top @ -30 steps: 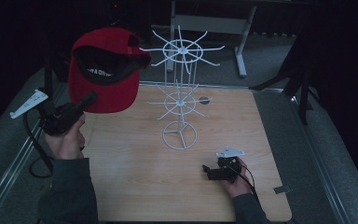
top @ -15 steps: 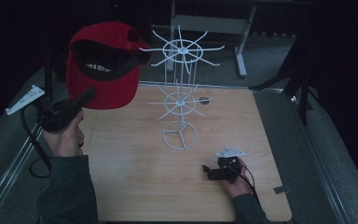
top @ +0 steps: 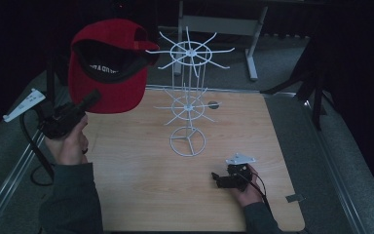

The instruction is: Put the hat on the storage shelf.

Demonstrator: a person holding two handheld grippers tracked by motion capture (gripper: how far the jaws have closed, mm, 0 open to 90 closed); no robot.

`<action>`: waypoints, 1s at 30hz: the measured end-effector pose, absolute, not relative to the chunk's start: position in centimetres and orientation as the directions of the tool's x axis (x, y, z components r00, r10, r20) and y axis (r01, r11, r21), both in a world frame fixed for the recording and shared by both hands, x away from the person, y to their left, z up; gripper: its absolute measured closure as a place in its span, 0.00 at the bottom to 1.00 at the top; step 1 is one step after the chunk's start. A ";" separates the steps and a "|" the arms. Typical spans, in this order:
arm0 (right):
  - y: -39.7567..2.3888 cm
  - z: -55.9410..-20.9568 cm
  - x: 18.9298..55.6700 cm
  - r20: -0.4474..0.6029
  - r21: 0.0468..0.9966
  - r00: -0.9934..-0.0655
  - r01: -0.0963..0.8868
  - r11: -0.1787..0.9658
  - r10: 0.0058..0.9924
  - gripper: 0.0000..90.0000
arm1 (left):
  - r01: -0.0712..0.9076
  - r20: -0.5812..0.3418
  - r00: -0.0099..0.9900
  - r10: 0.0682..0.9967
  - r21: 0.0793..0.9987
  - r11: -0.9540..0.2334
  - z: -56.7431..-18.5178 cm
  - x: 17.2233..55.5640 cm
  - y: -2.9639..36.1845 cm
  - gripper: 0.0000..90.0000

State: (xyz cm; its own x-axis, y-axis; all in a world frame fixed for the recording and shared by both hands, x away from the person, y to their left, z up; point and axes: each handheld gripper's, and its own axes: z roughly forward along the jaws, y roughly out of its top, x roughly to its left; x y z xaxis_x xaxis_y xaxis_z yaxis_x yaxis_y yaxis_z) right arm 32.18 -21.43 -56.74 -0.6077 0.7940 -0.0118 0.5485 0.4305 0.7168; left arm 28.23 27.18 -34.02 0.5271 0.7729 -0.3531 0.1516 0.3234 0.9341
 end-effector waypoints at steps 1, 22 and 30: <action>-21.4 -56.7 32.2 -0.012 0.717 -0.608 0.549 0.431 0.794 0.13 | 0.149 -0.351 0.528 0.773 0.935 0.323 -34.1 28.1 27.2 0.95; -21.4 -56.7 32.2 -0.013 0.717 -0.608 0.548 0.431 0.794 0.13 | 0.104 -0.303 0.532 0.790 0.950 0.294 -35.7 25.8 26.2 0.95; -21.4 -56.8 32.2 -0.012 0.718 -0.608 0.548 0.430 0.794 0.13 | 0.099 -0.287 0.523 0.803 0.956 0.277 -38.6 25.5 25.9 0.95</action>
